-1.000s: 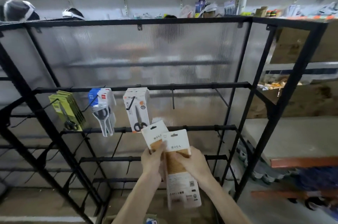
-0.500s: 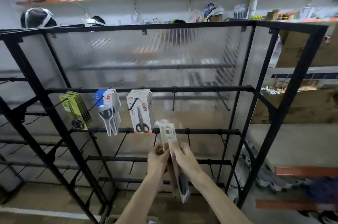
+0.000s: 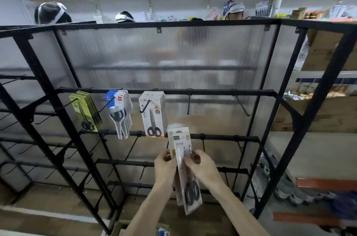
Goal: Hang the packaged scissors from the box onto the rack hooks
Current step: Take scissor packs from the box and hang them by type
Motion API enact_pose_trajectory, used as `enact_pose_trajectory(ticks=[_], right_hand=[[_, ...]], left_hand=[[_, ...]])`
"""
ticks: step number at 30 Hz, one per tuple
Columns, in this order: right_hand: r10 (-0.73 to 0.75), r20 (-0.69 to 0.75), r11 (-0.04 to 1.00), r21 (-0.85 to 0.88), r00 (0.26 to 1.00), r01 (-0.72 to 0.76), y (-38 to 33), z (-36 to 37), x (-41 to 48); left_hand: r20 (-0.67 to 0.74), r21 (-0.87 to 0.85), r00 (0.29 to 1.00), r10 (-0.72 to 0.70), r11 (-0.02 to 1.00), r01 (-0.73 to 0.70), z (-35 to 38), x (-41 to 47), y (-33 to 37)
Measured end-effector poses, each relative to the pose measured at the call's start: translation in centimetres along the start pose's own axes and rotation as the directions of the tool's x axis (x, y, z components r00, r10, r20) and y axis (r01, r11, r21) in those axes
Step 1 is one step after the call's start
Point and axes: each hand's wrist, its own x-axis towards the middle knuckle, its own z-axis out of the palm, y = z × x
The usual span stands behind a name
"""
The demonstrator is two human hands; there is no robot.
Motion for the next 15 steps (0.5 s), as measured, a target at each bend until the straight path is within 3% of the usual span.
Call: enact_pose_trajectory(ticks=[3,7,10,12,14,15], right_hand=[[-0.018,0.092,1.000,0.020,0.996,0.016,-0.3,0.9,-0.2],[0.095,0.339,0.953,0.240,0.936,-0.184,-0.7,2.1,-0.8],[0.076,0.419,0.931,0.295,0.905,-0.215,-1.1,2.7,-0.5],[0.005,0.353,0.946,0.302,0.936,-0.119,-2.0,3.7,-0.5],[-0.083,0.168,0.975,0.218,0.982,0.045,-2.5,4.9,-0.3],[-0.080,0.116,0.981,0.186,0.990,0.057,-2.7,5.5,-0.2]], left_hand=[[-0.012,-0.034,0.999,-0.030,0.999,0.030,-0.3,0.3,0.5],[0.070,-0.042,0.993,-0.095,0.994,0.098,-0.8,0.7,1.2],[0.150,-0.041,0.980,-0.129,0.990,0.136,-1.5,1.9,1.6],[0.119,-0.018,0.985,-0.124,0.992,0.127,-1.7,3.1,1.3],[0.114,-0.008,0.985,-0.126,0.992,0.128,-2.0,3.9,1.0],[0.121,0.001,0.984,-0.131,0.991,0.132,-1.9,4.1,1.1]])
